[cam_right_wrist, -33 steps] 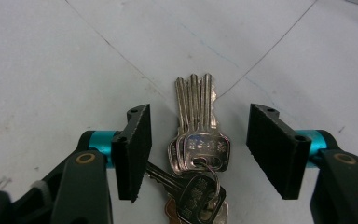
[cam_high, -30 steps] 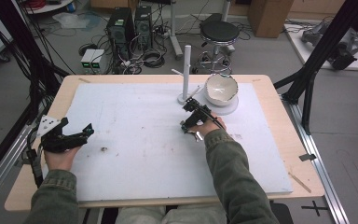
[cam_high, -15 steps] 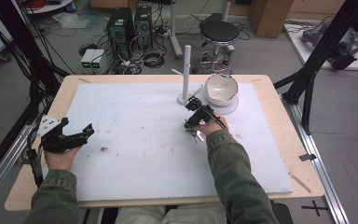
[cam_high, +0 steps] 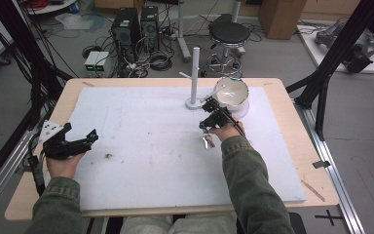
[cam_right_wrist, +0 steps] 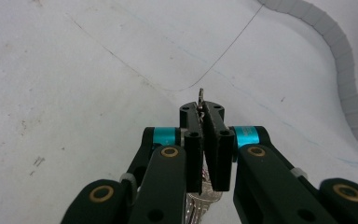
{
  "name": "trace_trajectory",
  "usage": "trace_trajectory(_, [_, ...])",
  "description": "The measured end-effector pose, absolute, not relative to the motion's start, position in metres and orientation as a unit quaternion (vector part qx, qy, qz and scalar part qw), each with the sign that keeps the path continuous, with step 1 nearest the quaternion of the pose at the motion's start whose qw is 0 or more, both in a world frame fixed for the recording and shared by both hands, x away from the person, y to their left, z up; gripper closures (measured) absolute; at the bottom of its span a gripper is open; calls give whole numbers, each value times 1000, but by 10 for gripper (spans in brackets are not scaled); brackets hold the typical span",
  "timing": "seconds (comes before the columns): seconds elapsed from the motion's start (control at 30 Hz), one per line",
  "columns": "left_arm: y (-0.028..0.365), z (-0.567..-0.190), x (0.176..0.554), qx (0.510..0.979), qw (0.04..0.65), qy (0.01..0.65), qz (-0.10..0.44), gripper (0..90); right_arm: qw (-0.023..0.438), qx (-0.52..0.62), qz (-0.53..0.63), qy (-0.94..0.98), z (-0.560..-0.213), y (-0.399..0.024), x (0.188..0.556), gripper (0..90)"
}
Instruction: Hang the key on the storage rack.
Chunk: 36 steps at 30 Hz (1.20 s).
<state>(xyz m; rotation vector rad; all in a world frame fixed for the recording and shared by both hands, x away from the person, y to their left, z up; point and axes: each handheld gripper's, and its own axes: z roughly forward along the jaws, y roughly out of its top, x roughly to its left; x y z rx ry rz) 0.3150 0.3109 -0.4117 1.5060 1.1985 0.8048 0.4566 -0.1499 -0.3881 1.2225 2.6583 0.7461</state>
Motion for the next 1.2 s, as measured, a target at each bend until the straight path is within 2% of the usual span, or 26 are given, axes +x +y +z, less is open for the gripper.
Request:
trace_trajectory(0.6, [309,-412,315,625,503,495,332,19,51,405,323,854,-356,-174,443,869])
trace_trajectory(1.2, [310,-412,315,625,504,495,331,19,66,393,362,843,-317,-173,438,869])
